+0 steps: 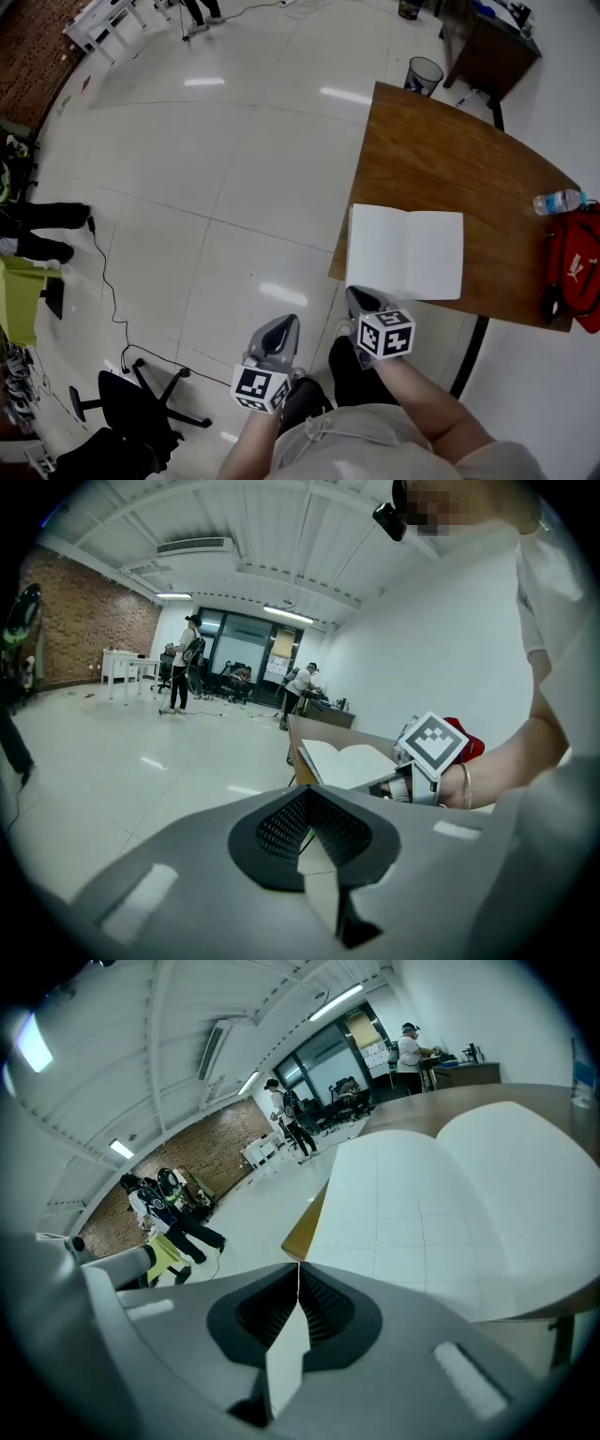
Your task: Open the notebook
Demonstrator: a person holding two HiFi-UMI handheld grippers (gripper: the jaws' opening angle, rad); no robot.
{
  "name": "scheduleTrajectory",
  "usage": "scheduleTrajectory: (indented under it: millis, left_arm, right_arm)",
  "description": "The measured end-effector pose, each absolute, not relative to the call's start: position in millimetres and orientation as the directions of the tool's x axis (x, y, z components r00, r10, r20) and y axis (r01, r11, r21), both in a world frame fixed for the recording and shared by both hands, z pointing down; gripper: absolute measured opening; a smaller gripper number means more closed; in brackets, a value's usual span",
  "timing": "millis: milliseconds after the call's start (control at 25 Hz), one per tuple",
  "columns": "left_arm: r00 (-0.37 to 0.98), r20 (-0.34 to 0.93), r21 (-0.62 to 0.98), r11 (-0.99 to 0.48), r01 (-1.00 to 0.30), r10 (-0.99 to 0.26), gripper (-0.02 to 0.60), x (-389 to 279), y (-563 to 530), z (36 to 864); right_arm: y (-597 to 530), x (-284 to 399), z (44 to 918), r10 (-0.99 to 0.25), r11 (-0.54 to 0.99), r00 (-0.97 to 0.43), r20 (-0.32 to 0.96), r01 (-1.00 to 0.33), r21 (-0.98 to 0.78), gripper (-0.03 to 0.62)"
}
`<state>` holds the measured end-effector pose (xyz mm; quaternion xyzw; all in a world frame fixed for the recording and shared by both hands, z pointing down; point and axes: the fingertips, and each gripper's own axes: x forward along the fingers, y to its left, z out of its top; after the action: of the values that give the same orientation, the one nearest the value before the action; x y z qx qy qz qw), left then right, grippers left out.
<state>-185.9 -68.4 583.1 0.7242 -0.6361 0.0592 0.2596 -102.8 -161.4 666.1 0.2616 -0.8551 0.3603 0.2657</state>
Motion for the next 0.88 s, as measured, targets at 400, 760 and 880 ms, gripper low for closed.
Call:
scheduleTrajectory:
  millis: [400, 760, 880]
  left_arm:
    - [0.249, 0.377, 0.311, -0.131, -0.941, -0.892, 0.005, -172.0, -66.2, 565.6]
    - [0.346, 0.214, 0.221, -0.3, -0.928, -0.913, 0.005, -157.9, -72.7, 478.3]
    - [0.377, 0.146, 0.18, -0.35, -0.919, -0.915, 0.005, -149.2, -63.3, 447.7]
  right_arm:
    - [-160.6, -92.3, 639.0, -0.295, 0.59, -0.73, 0.616, -0.646, -0.484, 0.006]
    - [-146.5, -43.9, 527.2, -0.538, 0.668, -0.714, 0.448, -0.685, -0.289, 0.006]
    - [-133.5, -17.9, 488.7, -0.651, 0.641, -0.674, 0.35, -0.734, -0.223, 0.006]
